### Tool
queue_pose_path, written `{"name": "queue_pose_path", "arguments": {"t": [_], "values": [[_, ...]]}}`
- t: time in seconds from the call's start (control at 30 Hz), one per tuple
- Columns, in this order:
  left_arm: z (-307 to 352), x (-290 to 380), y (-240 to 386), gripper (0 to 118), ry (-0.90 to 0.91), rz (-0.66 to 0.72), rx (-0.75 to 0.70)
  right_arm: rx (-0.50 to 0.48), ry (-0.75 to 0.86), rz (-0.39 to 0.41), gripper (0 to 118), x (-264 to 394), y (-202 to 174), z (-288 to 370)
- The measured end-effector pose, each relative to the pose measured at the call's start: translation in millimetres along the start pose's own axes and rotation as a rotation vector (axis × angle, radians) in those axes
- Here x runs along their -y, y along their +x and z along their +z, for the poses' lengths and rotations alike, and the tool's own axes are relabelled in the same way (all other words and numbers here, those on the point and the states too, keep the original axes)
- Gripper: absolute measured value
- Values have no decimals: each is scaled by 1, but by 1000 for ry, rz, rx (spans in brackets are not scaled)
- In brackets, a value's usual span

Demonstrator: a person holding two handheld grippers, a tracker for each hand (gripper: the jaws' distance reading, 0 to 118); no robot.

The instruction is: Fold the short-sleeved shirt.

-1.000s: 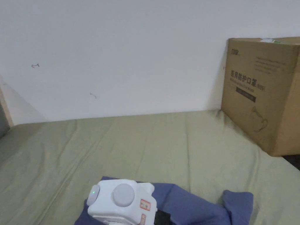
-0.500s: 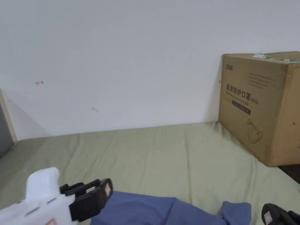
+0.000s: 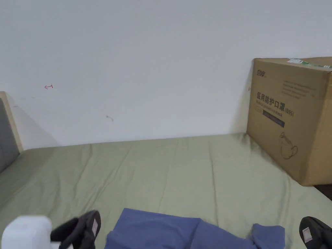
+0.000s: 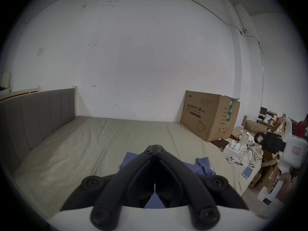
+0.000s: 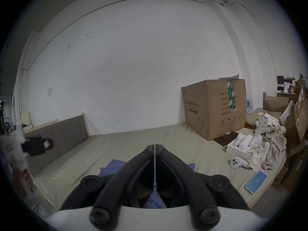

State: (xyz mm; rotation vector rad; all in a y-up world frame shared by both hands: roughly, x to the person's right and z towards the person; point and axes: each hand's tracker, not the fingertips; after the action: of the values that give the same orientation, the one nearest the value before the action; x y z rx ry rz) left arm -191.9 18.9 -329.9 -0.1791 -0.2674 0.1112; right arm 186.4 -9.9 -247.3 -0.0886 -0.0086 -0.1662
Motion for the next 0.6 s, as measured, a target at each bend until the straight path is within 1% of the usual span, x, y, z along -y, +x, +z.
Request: {"name": "queue_pose_path", "arguments": {"t": [0.07,0.1,0.13,0.17,0.2,0.23,0.27,0.3,0.33,0.37,0.4,0.43,0.5,0.6], "values": [[-70,-21,-22,0,-242,13,55,-11,-45,-2,1,4,4,-13],[-115,-24,-37,0,-398,31,95,-2,-57,8,1,8,5,-21],[-161,-21,-49,0,-535,11,124,22,-55,44,1,17,6,-29],[-203,-18,-58,0,-633,-16,119,42,-61,83,1,24,7,-37],[-240,-10,-68,0,-691,-41,67,66,-95,121,1,33,9,-49],[-274,0,-79,1,-740,-59,72,78,-135,128,1,41,12,-61],[-302,9,-88,19,-783,-50,78,81,-163,122,1,47,16,-70],[-330,23,-97,77,-824,-29,44,77,-191,91,1,53,21,-78],[-357,39,-109,112,-867,-4,12,78,-214,63,1,60,27,-86],[-377,51,-117,118,-878,22,9,83,-233,43,1,65,31,-94],[-395,61,-127,114,-874,39,-3,97,-258,39,1,70,35,-103],[-411,74,-132,113,-883,43,-10,109,-276,45,1,75,38,-110],[-439,97,-143,113,-902,43,-21,129,-315,61,1,83,44,-123],[-466,131,-148,113,-930,15,-45,122,-362,57,1,91,51,-136]]}}
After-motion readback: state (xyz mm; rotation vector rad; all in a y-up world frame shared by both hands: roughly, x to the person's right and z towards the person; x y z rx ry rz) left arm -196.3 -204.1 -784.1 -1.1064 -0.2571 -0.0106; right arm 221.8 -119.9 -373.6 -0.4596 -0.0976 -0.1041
